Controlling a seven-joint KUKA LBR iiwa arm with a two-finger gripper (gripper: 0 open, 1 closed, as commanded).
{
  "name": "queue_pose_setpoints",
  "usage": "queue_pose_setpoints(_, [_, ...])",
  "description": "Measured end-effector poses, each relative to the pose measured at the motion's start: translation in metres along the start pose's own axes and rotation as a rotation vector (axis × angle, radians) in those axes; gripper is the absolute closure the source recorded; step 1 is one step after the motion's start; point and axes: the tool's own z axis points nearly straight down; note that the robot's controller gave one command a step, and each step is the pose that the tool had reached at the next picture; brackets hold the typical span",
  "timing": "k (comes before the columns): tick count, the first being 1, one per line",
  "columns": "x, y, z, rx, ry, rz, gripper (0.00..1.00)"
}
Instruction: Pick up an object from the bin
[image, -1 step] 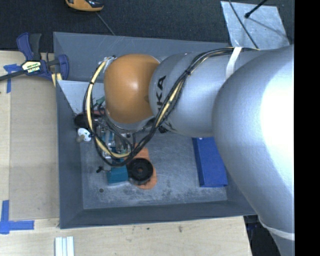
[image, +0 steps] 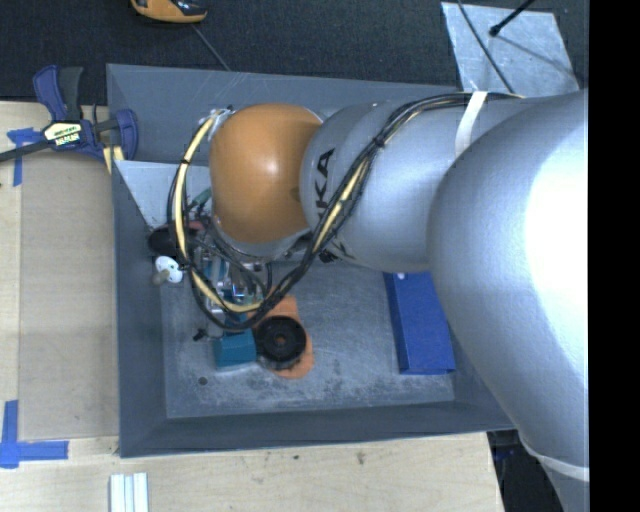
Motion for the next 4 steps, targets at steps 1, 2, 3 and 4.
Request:
queue_pose_setpoints(1, [-0.004, -0.018, 0.013, -0.003, -0.004, -0.066, 0.0])
queue_pose_setpoints(2, [-0.01, -0.077, 0.035, -0.011, -0.027, -0.061, 0.0])
queue_pose_setpoints(3, [0.003, -0.108, 0.042, 0.004, -0.003, 0.073, 0.0])
queue_pose_setpoints(4, [0.03, -0.112, 0.057, -0.001, -0.004, -0.154, 0.0])
